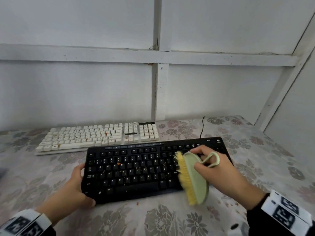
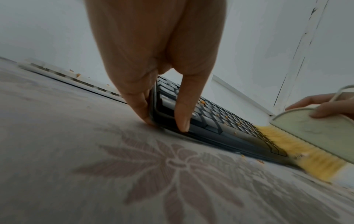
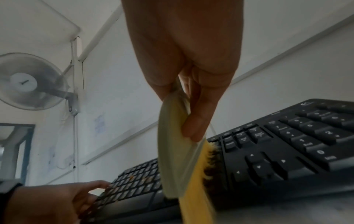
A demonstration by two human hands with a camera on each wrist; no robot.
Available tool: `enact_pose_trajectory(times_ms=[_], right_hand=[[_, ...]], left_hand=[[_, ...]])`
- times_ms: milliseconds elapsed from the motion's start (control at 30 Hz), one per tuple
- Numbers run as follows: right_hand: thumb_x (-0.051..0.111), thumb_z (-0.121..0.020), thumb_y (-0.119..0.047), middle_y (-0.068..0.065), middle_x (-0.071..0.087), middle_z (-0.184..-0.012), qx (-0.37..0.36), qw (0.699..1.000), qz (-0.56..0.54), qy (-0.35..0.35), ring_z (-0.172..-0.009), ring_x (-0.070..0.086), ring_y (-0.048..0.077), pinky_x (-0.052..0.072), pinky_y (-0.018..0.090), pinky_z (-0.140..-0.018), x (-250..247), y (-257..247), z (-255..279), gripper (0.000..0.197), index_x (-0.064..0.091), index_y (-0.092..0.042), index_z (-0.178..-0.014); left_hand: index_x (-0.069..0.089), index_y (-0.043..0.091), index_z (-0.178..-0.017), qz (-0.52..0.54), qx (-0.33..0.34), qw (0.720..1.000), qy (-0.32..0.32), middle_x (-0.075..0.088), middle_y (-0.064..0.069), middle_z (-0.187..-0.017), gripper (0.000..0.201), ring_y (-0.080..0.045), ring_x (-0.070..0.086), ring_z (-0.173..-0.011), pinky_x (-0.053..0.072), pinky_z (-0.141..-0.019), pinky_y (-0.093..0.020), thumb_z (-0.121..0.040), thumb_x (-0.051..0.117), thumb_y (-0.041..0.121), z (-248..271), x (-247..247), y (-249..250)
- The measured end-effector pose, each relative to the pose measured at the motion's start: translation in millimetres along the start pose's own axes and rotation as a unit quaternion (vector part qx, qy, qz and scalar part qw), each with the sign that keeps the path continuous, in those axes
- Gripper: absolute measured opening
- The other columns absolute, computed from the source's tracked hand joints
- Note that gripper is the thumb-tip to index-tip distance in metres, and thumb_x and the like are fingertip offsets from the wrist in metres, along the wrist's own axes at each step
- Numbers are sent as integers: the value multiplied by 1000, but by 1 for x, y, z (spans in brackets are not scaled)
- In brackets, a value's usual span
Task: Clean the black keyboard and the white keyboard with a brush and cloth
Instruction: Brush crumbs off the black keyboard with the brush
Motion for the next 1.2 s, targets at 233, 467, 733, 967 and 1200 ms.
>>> enact_pose_trajectory(times_ms=[233,467,733,967,1200], right_hand=[[55,-85,-13,-3,67,-88,-21,996,11,83,-69,62,17,48,28,-54,-34,-28,-21,28,61,-33,-104],[54,-86,-9,13,66,-83,-6,999,-7,53,-61,50,14,39,23,-50,-12,-13,-22,26,59,-30,-100],[56,-86,-11,-7,67,-88,-8,998,-13,54,-71,63,10,47,16,-53,-24,-21,-11,26,63,-30,-102],[55,-86,-11,4,66,-79,-10,997,-11,76,-58,51,13,37,19,-46,-17,-15,-19,28,58,-34,-100],[55,-86,-9,-4,65,-79,16,1000,-22,6,-59,55,11,42,19,-48,-8,-17,2,25,64,-30,-96]], left_hand=[[17,39,-131,4,-4,1000,0,65,-12,-97,113,-30,65,-88,52,-76,-48,-37,70,6,1,1,1],[16,41,-132,9,-9,1000,-8,64,-11,-100,115,-28,63,-92,52,-80,-49,-38,71,5,1,3,1],[15,39,-133,0,-4,1000,-7,65,-11,-98,113,-28,64,-89,52,-77,-45,-41,69,4,6,3,6],[14,32,-138,-15,-4,1000,-4,66,-14,-93,110,-29,64,-86,52,-75,-42,-54,70,-11,9,4,10],[15,32,-136,-25,-7,1000,-3,66,-13,-95,109,-28,63,-87,51,-78,-43,-50,70,-6,9,4,11]])
Point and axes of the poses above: each hand's wrist, its own z-axis away from the middle knuckle, its own x-axis out of the palm, y = z × x, the point moved 8 cm from there along -z, towards the middle knuckle
